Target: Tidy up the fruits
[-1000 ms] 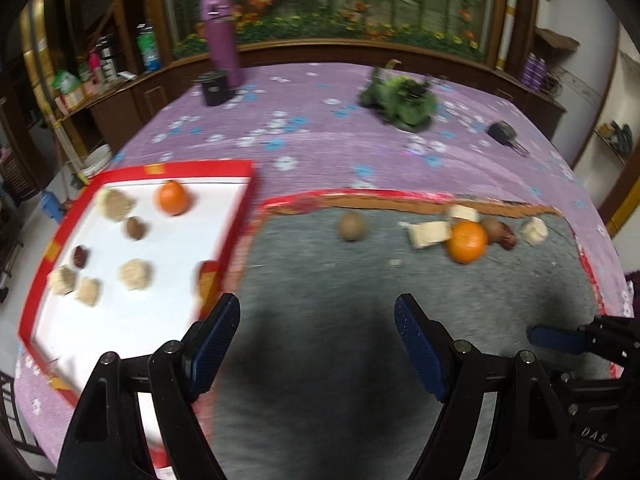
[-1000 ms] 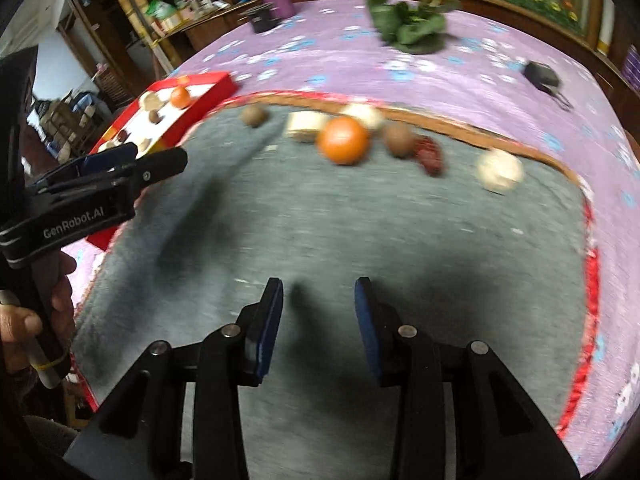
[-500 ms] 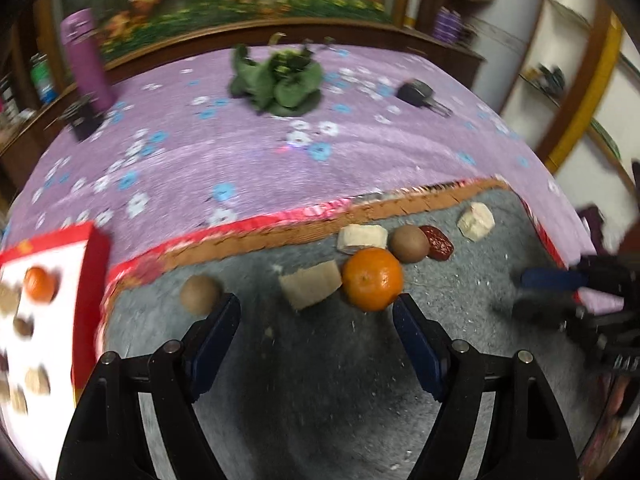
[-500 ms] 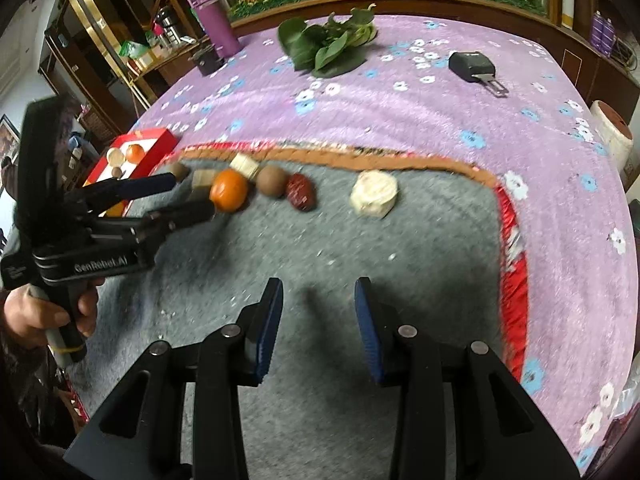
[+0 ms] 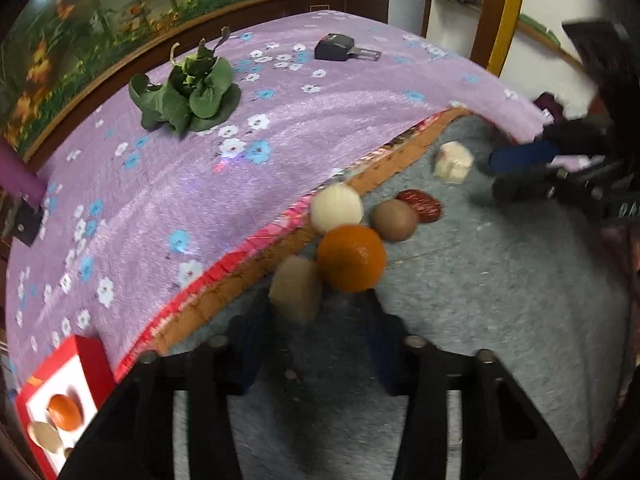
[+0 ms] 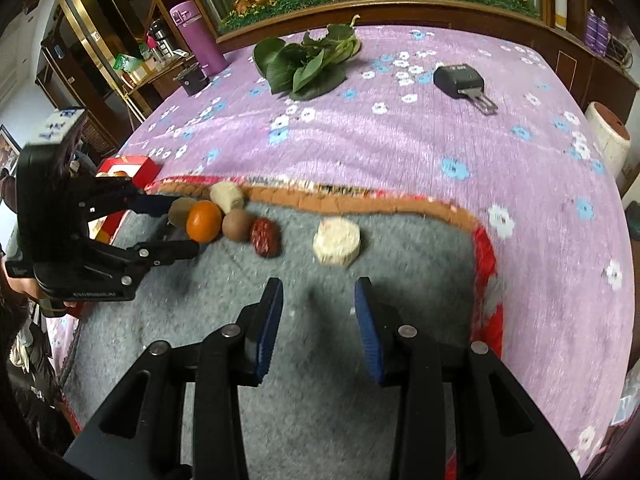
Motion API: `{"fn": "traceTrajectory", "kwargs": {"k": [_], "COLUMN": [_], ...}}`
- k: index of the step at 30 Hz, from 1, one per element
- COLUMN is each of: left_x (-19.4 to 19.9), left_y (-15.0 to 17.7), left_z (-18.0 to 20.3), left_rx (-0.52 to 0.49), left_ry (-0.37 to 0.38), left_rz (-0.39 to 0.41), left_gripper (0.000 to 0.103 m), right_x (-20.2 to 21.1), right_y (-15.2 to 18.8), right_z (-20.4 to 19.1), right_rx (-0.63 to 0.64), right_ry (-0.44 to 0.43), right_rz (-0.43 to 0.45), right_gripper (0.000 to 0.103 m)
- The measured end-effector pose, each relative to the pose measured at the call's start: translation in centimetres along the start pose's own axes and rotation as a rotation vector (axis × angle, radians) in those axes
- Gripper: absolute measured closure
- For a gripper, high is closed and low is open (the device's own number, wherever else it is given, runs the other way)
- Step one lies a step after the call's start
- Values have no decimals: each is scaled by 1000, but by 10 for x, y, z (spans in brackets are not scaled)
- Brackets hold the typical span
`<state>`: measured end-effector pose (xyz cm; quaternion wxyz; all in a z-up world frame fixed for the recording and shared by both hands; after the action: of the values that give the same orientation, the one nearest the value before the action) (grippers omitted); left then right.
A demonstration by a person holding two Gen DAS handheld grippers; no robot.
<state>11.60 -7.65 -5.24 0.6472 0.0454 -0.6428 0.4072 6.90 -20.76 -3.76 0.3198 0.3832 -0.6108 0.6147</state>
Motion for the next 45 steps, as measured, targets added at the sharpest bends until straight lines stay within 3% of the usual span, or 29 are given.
{"fn": "traceTrajectory", "kwargs": {"k": [1, 8, 11, 13, 16, 21, 26, 27, 28, 38, 45], "left_x": [1, 1, 3, 5, 7, 4, -2, -2, -1, 7, 17], "left_y": [0, -3, -3, -3, -5, -10, -13, -13, -13, -2, 25], "left_z": [-2, -5, -8, -10, -14, -17, -18, -18, -18, -12, 13], "left_rx": [18, 52, 92, 122, 166, 206, 196, 193, 208, 336, 429], "left_ry": [18, 6, 18, 32, 63, 75, 16, 0, 22, -26, -23], "left_rz": [12, 31, 46, 69, 105, 135, 121, 123, 133, 210, 253], "left_gripper": [86, 83, 74, 61, 60, 60, 67, 80, 85, 85, 85], "right_x": [-1, -19, -27, -31, -31, -28, -27, -27, -27, -16, -3], "right_y": [-3, -19, -20, -20, -21, -19, -18, -18, -18, -12, 16], "right_z": [0, -2, -6, -7, -8, -1, 0, 0, -1, 0, -9], "right_rx": [0, 27, 64, 81, 111, 86, 80, 79, 77, 65, 72], "right_ry": [-1, 18, 45, 61, 90, 78, 77, 77, 78, 104, 94], "right_rz": [1, -9, -17, -13, 3, 10, 11, 12, 12, 29, 8], "right_gripper": [64, 64, 64, 65, 72, 72, 72, 72, 72, 72, 72]}}
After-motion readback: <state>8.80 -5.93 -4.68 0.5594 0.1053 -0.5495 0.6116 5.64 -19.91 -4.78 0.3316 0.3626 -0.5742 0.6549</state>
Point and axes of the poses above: each gripper's, at about its wrist camera, not at the fingertips, and x roughly against the way its jaws point, z to its right, y to its underside, the point moved 8 cm from there along -x, roughly the way its jaws point, and after that the axes turned 15 degrees about y, right-handed, at the moved point
